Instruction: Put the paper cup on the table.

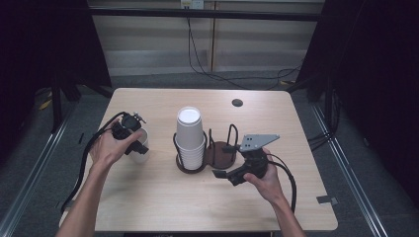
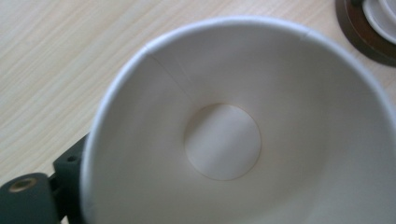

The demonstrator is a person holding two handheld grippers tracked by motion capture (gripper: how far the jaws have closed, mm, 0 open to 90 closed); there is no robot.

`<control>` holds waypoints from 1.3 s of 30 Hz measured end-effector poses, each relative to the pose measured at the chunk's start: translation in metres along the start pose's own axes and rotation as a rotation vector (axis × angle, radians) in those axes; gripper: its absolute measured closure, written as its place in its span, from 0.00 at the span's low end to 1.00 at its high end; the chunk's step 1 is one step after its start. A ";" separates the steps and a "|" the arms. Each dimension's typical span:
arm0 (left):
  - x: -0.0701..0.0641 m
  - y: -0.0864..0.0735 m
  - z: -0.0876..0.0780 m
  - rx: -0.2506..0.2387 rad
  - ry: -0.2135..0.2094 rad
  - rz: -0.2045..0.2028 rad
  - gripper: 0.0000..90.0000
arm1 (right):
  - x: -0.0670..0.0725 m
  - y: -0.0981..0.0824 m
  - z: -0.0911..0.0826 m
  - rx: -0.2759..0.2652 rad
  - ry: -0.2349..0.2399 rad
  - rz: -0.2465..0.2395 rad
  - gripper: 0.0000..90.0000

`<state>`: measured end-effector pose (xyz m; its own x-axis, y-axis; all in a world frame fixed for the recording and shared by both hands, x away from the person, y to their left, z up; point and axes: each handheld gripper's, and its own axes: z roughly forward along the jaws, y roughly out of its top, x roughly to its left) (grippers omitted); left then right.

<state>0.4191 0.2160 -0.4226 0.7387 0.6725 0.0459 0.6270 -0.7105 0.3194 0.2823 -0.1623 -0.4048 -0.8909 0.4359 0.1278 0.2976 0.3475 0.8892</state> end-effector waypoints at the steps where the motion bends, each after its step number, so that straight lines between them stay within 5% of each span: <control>1: 0.000 -0.001 0.001 0.003 -0.003 0.012 0.10 | 0.000 0.000 0.000 -0.001 0.001 0.000 0.15; 19: 0.012 -0.035 0.002 -0.119 -0.103 -0.009 0.09 | 0.000 0.000 0.000 -0.004 0.003 0.003 0.15; 28: 0.009 -0.053 -0.002 -0.156 -0.077 -0.011 0.09 | 0.000 0.000 0.000 -0.001 0.002 0.002 0.15; 39: 0.005 -0.071 -0.010 -0.265 -0.082 -0.044 0.17 | 0.000 0.000 0.001 0.003 -0.001 0.006 0.15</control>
<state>0.3760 0.2716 -0.4353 0.7368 0.6745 -0.0470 0.5801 -0.5949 0.5564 0.2823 -0.1616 -0.4050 -0.8889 0.4384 0.1326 0.3038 0.3478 0.8870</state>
